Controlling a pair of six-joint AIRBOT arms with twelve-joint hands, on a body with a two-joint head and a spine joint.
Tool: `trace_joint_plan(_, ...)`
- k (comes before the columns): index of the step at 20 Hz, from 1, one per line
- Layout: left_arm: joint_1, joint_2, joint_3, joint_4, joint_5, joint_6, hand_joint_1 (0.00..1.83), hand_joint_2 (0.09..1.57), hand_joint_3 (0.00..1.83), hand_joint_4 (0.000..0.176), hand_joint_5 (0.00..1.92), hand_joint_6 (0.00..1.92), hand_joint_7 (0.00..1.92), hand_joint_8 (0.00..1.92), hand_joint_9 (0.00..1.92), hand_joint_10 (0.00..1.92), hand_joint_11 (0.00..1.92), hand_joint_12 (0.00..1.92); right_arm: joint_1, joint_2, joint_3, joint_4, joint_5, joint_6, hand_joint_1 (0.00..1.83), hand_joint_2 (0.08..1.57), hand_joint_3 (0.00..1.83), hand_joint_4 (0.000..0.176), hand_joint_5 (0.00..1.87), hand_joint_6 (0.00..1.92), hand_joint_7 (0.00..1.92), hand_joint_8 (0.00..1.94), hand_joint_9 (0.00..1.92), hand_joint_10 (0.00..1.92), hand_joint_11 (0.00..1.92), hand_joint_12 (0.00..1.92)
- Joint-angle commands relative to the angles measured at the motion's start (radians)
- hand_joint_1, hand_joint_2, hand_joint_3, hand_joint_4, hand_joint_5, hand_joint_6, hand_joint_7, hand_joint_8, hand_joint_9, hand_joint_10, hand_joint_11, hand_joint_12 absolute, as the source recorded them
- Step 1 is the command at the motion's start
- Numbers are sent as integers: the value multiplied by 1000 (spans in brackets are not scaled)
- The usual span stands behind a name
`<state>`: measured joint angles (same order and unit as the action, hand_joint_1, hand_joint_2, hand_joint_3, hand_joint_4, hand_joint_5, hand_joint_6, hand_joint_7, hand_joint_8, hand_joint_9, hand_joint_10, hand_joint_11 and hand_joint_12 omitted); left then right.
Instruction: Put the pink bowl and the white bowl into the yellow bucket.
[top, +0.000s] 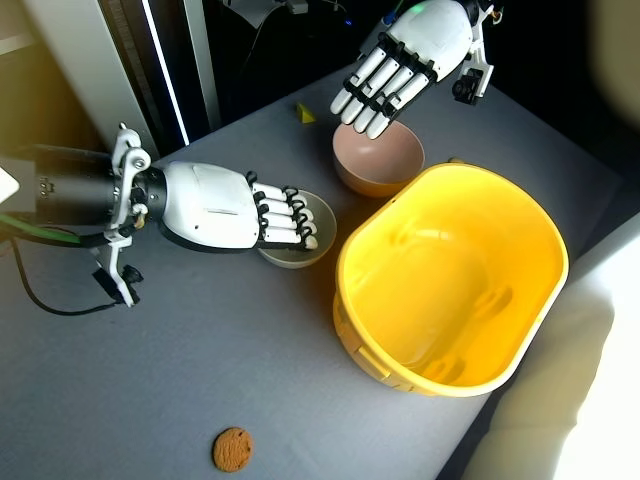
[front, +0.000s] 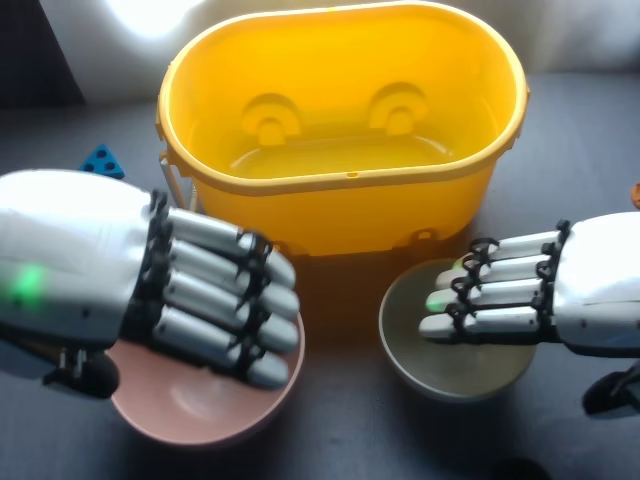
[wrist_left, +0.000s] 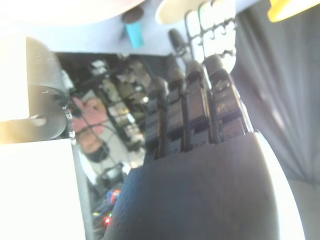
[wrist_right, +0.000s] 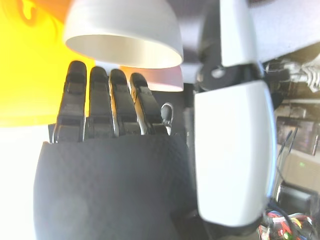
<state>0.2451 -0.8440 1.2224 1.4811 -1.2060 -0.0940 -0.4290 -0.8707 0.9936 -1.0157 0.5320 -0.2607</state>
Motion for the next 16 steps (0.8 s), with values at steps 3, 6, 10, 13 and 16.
trace_joint_plan(3, -5, 15, 23, -39, -89, -35, 1394, 964, 1, 0, 326, 3, 279, 2, 268, 2, 0, 712, -4, -14, 21, 36, 64, -1, 1167, 973, 0, 0, 29, 2, 0, 0, 0, 0, 0, 359)
trace_joint_plan(6, 12, 15, 53, -19, -106, -42, 1356, 986, 5, 0, 256, 0, 217, 0, 207, 0, 0, 616, -18, -41, 41, 36, 54, -7, 1161, 965, 0, 0, 63, 10, 0, 0, 0, 0, 0, 398)
trace_joint_plan(10, 43, 7, 69, -9, -90, -10, 1336, 979, 0, 0, 305, 15, 249, 8, 216, 6, 0, 563, -20, -66, 56, 36, 53, -28, 1159, 981, 3, 0, 55, 3, 0, 0, 0, 0, 0, 346)
trace_joint_plan(13, 75, -10, 79, -3, -63, 0, 1353, 980, 0, 0, 346, 20, 295, 14, 246, 11, 0, 638, -20, -83, 63, 36, 53, -48, 1164, 991, 4, 0, 88, 6, 0, 0, 0, 0, 0, 336)
trace_joint_plan(16, 107, -27, 93, -5, -43, 16, 1343, 988, 3, 0, 334, 2, 283, 1, 237, 0, 0, 612, -24, -104, 86, 36, 50, -49, 1131, 1004, 1, 0, 104, 6, 5, 1, 0, 0, 0, 383)
